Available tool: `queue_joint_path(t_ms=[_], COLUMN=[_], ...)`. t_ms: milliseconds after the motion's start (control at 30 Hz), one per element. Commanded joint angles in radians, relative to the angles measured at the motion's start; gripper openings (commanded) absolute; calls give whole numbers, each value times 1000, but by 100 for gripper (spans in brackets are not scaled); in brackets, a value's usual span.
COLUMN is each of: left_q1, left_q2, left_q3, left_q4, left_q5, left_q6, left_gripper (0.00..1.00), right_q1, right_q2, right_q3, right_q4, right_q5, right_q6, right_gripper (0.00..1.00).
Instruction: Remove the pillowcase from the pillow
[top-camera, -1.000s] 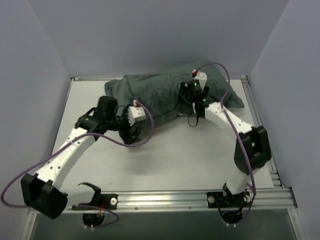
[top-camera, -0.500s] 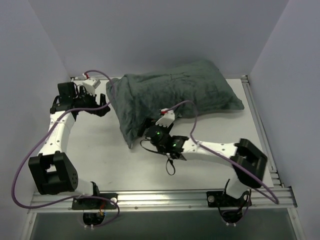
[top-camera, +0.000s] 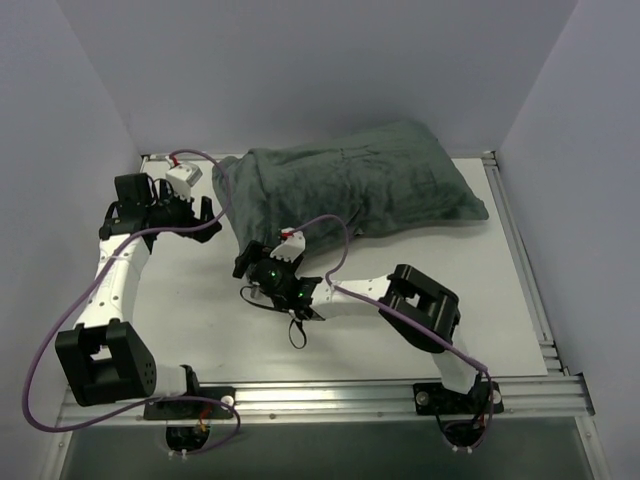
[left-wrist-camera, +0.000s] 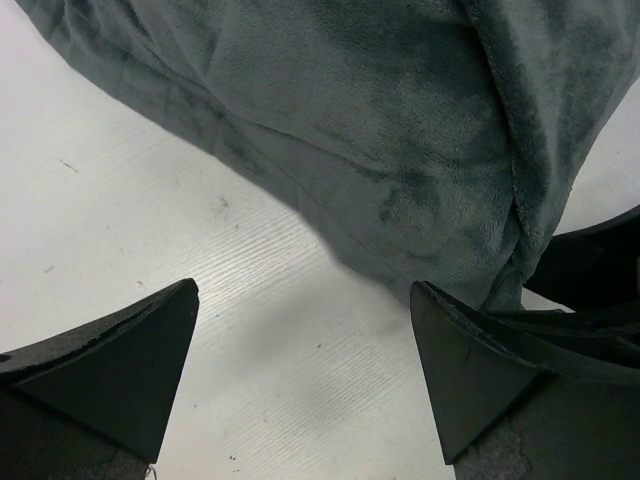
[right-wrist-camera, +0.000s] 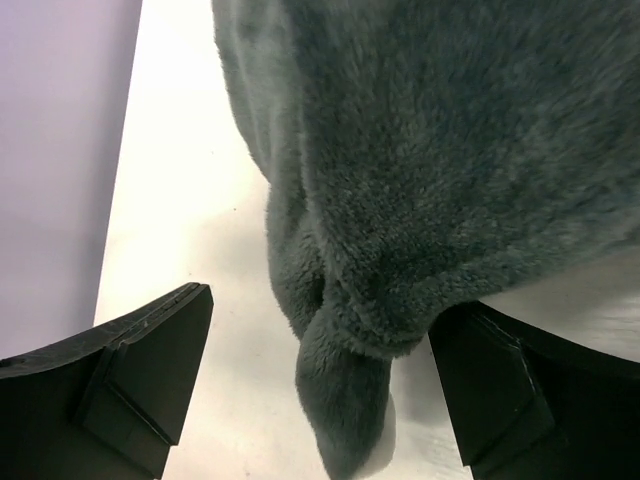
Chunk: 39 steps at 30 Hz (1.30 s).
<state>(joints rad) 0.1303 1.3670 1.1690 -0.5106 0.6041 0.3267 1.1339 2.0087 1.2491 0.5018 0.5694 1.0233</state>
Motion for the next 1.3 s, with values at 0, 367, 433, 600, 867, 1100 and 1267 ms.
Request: queue_joint_path(t_ms=[0, 367, 433, 600, 867, 1100, 1267], left_q1=[0, 2, -8, -317, -802, -905, -952], left_q2=[-25, -22, -20, -20, -5, 124, 217], left_q3=[-2, 33, 53, 95, 132, 172, 239], left_q4=[29, 0, -22, -43, 17, 138, 118], left_q5=[20, 2, 0, -244, -564, -641, -624], left_q6=[15, 46, 70, 211, 506, 563, 551], left_gripper=[97, 97, 96, 97, 94, 94, 94], right_q1=[-3, -99, -92, -105, -75, -83, -85], right_q2=[61, -179, -304, -698, -1066, -1245, -1208], right_q3=[35, -274, -415, -707, -723, -795, -774], right_q4=[84, -17, -55, -343, -759, -864, -902], right_q5=[-19, -83, -140, -313, -224, -230, -218], right_q6=[18, 67, 89, 118, 175, 213, 199], right_gripper=[90, 0, 0, 0, 0, 0, 0])
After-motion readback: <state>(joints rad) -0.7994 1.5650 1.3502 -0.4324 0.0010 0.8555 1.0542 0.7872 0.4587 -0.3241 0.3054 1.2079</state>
